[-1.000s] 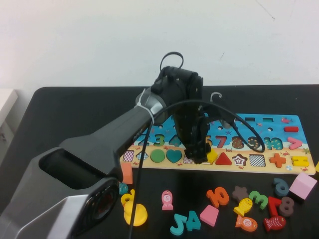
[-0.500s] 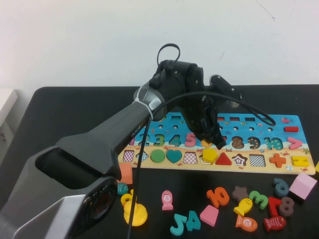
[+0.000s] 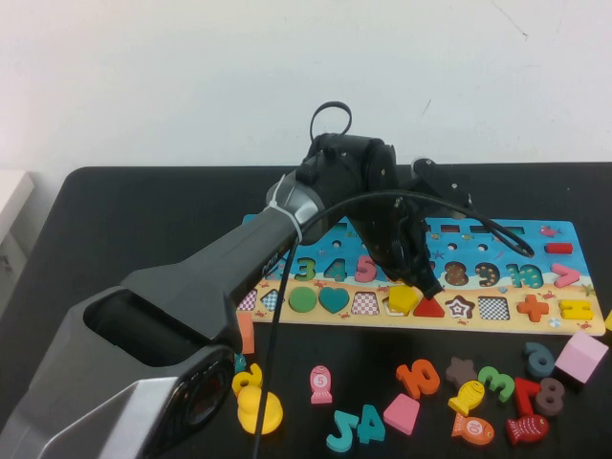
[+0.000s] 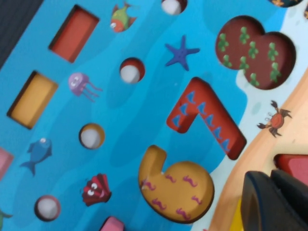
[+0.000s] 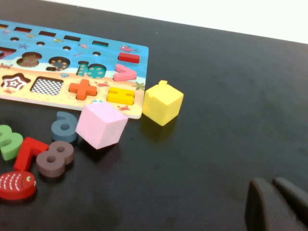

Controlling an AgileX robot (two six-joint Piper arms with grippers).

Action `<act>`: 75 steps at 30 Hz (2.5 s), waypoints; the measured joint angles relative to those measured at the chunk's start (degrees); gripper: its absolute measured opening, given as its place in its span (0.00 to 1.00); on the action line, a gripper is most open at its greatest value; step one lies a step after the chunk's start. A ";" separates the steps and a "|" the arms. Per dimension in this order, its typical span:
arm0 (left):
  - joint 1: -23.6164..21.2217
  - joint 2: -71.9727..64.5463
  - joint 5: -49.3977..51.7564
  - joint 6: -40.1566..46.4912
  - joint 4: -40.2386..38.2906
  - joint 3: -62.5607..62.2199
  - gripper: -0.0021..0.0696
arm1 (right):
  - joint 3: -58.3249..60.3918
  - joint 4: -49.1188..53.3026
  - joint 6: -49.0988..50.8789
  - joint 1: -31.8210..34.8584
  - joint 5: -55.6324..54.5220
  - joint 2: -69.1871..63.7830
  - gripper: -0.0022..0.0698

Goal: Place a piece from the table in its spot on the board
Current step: Place the "Pentagon" into the hole of the Pentagon

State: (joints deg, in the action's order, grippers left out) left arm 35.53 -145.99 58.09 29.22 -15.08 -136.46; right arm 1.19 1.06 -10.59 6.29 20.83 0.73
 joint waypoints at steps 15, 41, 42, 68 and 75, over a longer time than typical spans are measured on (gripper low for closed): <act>0.00 -0.55 2.16 1.04 0.52 -0.22 0.03 | 0.00 0.00 -0.43 0.00 0.00 0.00 0.06; 0.35 1.09 4.21 -1.01 -1.41 -0.22 0.03 | 0.00 0.00 -0.46 0.00 0.00 0.00 0.06; 0.59 1.09 4.21 -1.01 -1.26 -0.22 0.03 | 0.00 0.00 -0.46 0.00 0.00 0.00 0.06; 0.95 -0.24 5.52 -5.33 8.09 -0.22 0.03 | 0.00 0.00 -0.46 0.00 0.00 0.00 0.06; 1.04 0.34 5.60 -6.56 6.98 -0.22 0.03 | 0.00 0.00 -0.56 0.00 0.00 0.00 0.06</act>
State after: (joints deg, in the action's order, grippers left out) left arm 36.58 -145.64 63.70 22.66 -8.10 -136.68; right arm 1.19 1.06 -11.14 6.29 20.83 0.73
